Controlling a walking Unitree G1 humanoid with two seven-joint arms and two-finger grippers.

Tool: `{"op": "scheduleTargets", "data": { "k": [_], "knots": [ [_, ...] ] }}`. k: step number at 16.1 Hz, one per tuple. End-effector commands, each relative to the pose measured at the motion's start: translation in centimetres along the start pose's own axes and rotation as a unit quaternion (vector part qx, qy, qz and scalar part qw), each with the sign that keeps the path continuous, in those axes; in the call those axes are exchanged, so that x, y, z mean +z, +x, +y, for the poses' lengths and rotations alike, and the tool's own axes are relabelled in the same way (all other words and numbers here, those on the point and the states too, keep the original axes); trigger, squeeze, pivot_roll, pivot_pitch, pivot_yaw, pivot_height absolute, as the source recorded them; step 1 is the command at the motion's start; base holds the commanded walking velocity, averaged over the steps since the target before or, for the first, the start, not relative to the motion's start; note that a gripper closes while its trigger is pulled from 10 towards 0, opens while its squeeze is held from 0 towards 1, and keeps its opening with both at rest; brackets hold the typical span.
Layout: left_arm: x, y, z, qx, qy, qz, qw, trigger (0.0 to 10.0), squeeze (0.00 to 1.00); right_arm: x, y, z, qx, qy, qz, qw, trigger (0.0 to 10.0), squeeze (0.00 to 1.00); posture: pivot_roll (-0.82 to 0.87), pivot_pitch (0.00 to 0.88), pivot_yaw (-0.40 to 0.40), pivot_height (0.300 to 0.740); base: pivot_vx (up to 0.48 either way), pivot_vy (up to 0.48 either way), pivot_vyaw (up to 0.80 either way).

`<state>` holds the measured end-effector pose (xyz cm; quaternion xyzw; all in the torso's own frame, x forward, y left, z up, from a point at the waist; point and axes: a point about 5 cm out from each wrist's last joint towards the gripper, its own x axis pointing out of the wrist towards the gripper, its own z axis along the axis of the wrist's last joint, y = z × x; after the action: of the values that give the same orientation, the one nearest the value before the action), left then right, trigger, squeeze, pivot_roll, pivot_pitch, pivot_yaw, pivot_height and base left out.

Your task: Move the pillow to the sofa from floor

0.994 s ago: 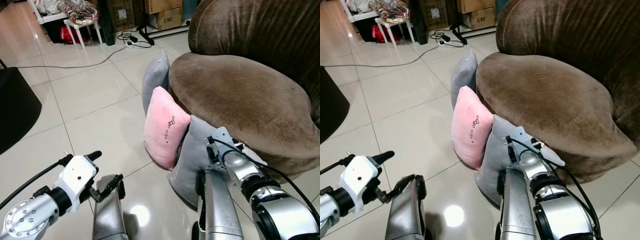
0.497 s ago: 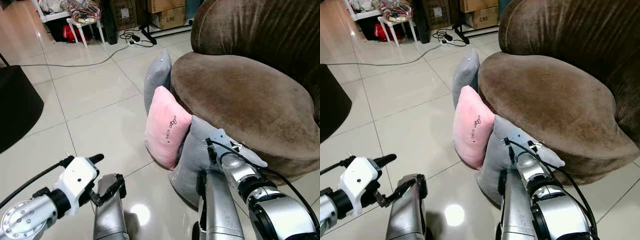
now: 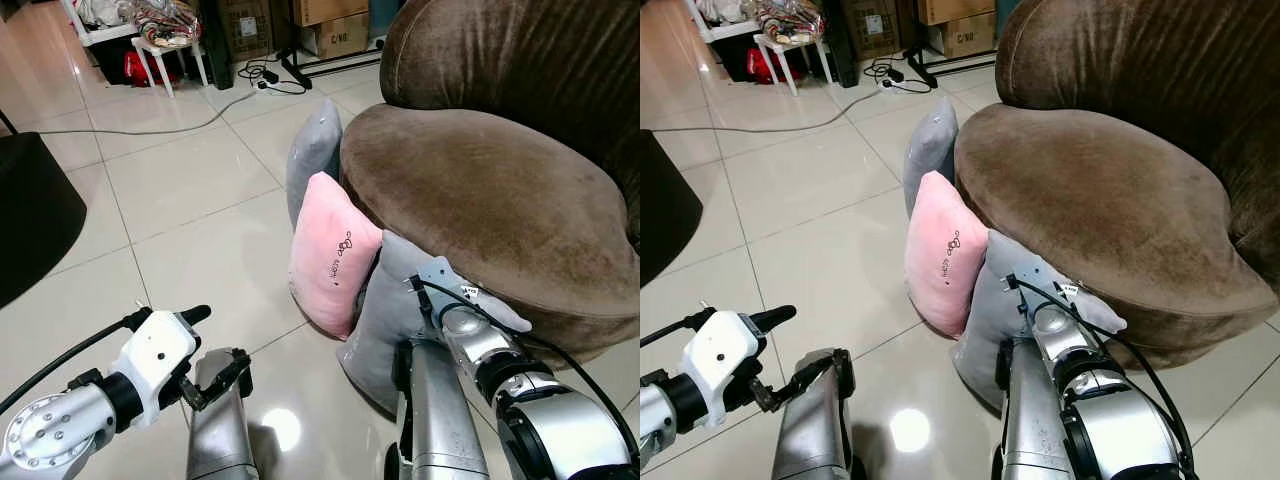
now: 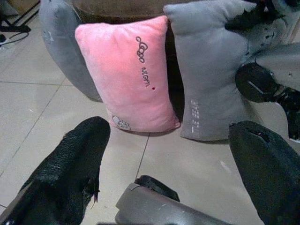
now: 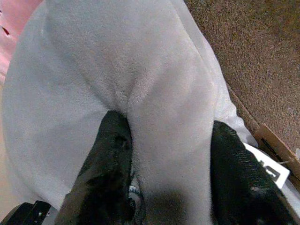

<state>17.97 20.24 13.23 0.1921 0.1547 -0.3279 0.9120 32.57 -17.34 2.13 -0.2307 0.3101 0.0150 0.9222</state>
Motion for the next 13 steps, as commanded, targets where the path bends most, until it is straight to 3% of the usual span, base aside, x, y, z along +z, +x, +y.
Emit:
{"op": "scheduleTargets", "data": {
  "k": [1,6,13],
  "knots": [
    [-0.1,0.1,0.2,-0.007,0.003,0.006,1.0,10.0,0.0,-0.6,0.0,0.3,0.01,0.004,0.013,1.0,0.0,0.0,0.02,0.0,0.069,0.433,0.0,0.0,0.0],
    [0.1,1.2,0.4,-0.013,0.007,-0.004,1.0,10.0,0.0,-0.3,0.0,0.2,0.013,0.006,0.005,1.0,0.0,0.0,-0.01,0.0,0.071,0.433,0.0,0.0,0.0],
    [-0.8,2.5,0.8,-0.003,-0.009,-0.006,1.0,10.0,0.0,-0.7,-0.2,1.5,0.036,0.008,0.002,0.999,0.0,0.0,-0.02,0.0,0.074,0.433,0.0,0.0,0.0]
  ]
}}
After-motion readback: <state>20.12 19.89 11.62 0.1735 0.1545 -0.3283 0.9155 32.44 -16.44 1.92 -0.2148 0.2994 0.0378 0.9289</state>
